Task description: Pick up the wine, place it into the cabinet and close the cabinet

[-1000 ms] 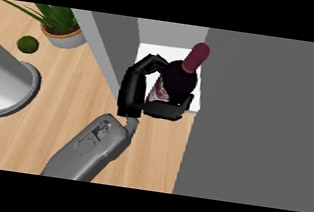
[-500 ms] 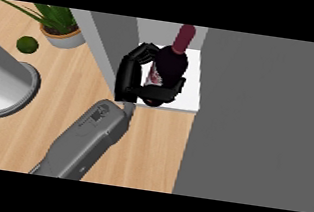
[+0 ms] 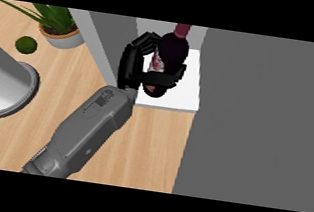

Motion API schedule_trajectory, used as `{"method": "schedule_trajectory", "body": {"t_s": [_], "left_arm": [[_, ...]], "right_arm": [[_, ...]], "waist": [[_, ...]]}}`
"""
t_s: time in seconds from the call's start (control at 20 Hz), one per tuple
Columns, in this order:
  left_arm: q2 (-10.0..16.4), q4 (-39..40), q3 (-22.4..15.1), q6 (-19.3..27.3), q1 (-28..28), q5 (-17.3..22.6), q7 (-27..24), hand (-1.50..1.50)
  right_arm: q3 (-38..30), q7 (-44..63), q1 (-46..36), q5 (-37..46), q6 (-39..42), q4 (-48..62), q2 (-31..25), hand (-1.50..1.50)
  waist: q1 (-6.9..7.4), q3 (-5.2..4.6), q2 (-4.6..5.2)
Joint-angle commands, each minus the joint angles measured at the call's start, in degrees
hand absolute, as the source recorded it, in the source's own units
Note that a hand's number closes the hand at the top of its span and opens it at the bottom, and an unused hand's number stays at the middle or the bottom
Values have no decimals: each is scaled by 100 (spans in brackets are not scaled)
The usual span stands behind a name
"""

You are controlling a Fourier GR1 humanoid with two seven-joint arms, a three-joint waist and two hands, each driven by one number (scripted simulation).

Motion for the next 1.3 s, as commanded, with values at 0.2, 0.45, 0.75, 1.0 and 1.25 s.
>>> {"method": "schedule_trajectory", "body": {"t_s": [0.2, 0.45, 0.75, 1.0, 1.25], "left_arm": [[-25, 1112, 405, -195, -710, 6, -351, 150], [-24, 1804, 548, 105, -1242, -26, -876, 150], [-25, 2546, 889, -10, -1430, 80, -1590, 150], [-23, 2917, 1076, -144, -1748, 259, -1504, 150], [136, 3027, 1644, -676, -1748, 595, -1495, 150]], "right_arm": [[253, 18, 304, -320, 63, -475, 175, -150], [-35, 226, -62, -517, -20, -437, 54, -150], [285, 2, 196, -347, 103, -358, 159, -150], [38, -191, 148, -433, 171, -192, 123, -150], [148, -379, 334, -454, 217, -101, 248, -150]], "waist": [[-14, -1, 9], [-92, -2, 32], [-139, -2, 57], [-198, -1, 71], [-177, -1, 87]]}}
